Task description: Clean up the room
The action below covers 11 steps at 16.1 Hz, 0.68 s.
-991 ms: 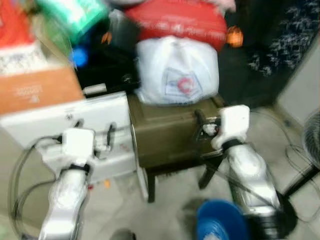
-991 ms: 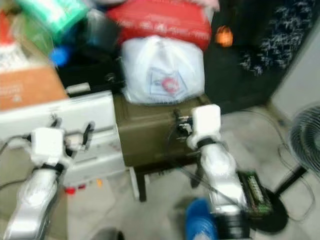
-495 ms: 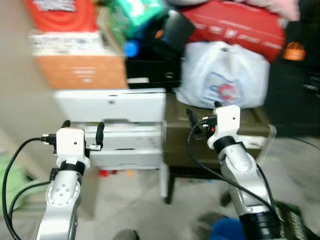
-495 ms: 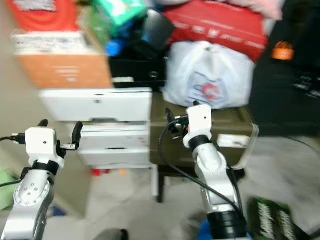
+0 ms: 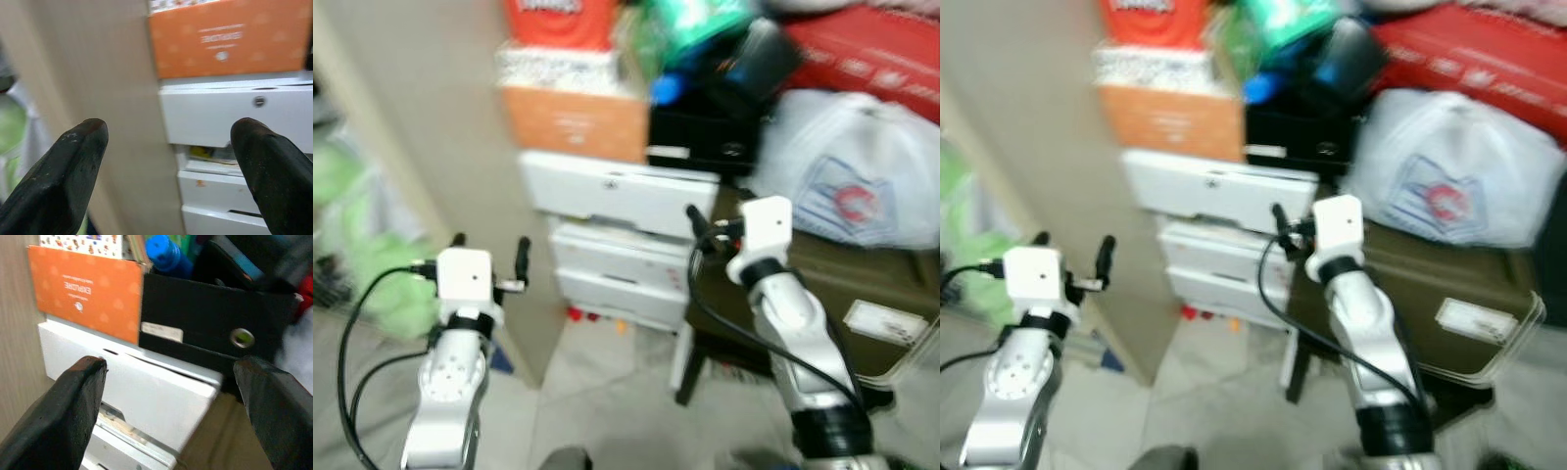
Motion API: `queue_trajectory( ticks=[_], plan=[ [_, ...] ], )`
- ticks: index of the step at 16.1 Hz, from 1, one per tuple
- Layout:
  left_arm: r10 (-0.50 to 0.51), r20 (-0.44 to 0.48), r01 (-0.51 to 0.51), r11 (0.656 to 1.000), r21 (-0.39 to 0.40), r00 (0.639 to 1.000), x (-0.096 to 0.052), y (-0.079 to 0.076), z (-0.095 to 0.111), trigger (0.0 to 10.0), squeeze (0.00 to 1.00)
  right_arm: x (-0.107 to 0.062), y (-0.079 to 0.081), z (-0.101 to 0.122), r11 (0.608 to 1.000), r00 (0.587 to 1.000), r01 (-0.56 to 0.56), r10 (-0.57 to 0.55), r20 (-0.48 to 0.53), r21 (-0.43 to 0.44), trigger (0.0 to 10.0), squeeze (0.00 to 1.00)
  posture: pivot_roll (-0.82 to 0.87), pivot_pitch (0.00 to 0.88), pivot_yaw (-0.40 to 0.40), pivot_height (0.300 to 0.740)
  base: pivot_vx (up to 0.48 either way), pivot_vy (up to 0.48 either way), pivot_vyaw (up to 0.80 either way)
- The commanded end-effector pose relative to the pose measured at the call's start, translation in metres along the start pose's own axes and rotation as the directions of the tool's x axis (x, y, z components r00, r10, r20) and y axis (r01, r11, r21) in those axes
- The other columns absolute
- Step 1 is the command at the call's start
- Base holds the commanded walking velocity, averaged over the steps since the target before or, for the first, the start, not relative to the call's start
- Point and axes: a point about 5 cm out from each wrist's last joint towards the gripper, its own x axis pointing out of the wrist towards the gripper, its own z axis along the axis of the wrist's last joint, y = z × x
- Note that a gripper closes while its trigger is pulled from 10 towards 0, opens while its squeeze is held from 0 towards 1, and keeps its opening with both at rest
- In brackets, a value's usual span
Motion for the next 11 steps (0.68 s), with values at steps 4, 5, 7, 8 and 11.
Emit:
queue_trajectory(
  ticks=[4,5,7,8,11],
  plan=[
    [0.029,-0.002,-0.029,0.999,0.023,1.0,0.0011,0.0057,-0.0002,10.0,0.0,0.0044,0.0056,0.0013,1.0,1.0,-0.02,0.02,0.008,0.005,10.0,0.0,-0.04,0.0,-0.026,0.74,0.0,0.0,0.8],
    [0.03,-0.001,-0.03,0.999,0.023,1.0,0.0011,0.0056,-0.0001,10.0,0.0,0.0044,0.0054,0.0013,1.0,1.0,-0.019,0.019,0.009,0.005,10.0,0.0,-0.04,0.0,-0.026,0.74,0.0,0.0,0.8],
    [0.033,0.004,-0.033,0.999,0.024,0.999,0.0016,0.0059,0.0008,10.0,0.0,0.0045,0.0046,0.0012,1.0,1.0,-0.011,0.011,0.01,0.014,10.0,0.0,-0.04,0.0,-0.023,0.74,0.0,0.0,0.8],
    [0.034,0.007,-0.034,0.999,0.023,0.999,0.0021,0.0066,0.0014,10.0,0.0,0.0044,0.0045,0.0009,1.0,1.0,-0.006,0.006,0.01,0.021,10.0,0.0,-0.04,0.0,-0.023,0.74,0.0,0.0,0.0],
    [0.045,0.009,-0.045,0.999,0.002,0.999,0.0027,0.0104,0.0019,10.0,0.0,0.0029,0.0026,0.0002,1.0,1.0,0.01,-0.01,0.01,0.028,10.0,0.0,-0.04,0.0,-0.023,0.74,0.0,0.0,0.0]
  ],
)
